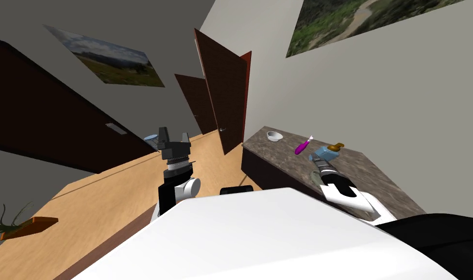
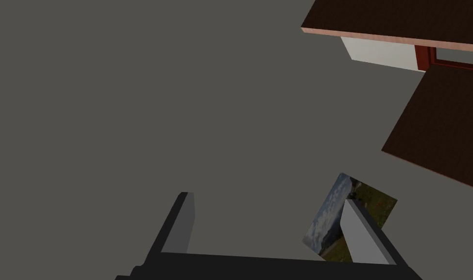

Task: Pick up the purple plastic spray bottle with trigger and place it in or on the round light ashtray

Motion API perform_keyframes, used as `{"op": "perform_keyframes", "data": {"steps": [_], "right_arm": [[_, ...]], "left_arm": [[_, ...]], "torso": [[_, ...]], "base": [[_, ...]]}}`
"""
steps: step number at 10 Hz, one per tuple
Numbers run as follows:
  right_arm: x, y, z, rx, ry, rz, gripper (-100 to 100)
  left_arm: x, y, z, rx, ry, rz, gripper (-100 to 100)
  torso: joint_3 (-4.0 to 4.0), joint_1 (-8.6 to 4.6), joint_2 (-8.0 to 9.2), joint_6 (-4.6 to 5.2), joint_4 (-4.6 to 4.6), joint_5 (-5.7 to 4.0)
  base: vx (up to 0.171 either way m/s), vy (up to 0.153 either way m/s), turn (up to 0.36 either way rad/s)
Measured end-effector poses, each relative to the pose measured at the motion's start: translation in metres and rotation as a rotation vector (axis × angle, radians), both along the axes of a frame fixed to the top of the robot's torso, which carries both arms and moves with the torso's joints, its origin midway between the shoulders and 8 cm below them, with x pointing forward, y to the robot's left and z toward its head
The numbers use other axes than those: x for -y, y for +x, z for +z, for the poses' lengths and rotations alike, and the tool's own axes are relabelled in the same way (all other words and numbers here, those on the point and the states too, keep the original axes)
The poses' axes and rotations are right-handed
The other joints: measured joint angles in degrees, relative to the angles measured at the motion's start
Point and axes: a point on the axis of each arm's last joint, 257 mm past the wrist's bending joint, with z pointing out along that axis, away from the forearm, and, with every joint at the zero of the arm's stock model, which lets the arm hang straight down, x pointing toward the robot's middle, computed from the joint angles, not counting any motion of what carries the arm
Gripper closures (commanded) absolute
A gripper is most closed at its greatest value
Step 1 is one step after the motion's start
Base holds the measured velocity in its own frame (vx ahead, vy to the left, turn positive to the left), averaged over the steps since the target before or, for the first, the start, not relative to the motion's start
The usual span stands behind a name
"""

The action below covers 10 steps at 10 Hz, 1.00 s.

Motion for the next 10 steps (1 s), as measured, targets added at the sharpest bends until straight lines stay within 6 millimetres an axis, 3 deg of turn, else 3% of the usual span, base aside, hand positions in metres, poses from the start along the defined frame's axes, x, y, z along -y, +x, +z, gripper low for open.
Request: {"op": "perform_keyframes", "data": {"steps": [2, 6, 10], "right_arm": [[0.014, -0.006, -0.009, -0.035, -0.015, -0.024, -100], [0.062, -0.044, -0.030, -0.207, -0.095, -0.130, -100], [0.108, -0.083, -0.034, -0.373, -0.178, -0.216, -100]], "left_arm": [[0.000, 0.000, 0.000, 0.000, 0.000, 0.000, 0], [0.000, 0.000, 0.000, 0.000, 0.000, 0.000, 0], [0.000, 0.000, 0.000, 0.000, 0.000, 0.000, 0]], "torso": [[0.07, -0.03, 0.10, -0.04, 0.03, -0.01], [-0.08, -0.06, -0.13, -0.02, -0.03, -0.02], [-0.10, -0.14, -0.19, -0.03, -0.04, -0.03]], "base": [[0.048, 0.005, 0.246], [0.093, -0.011, 0.202], [0.096, -0.034, 0.194]]}}
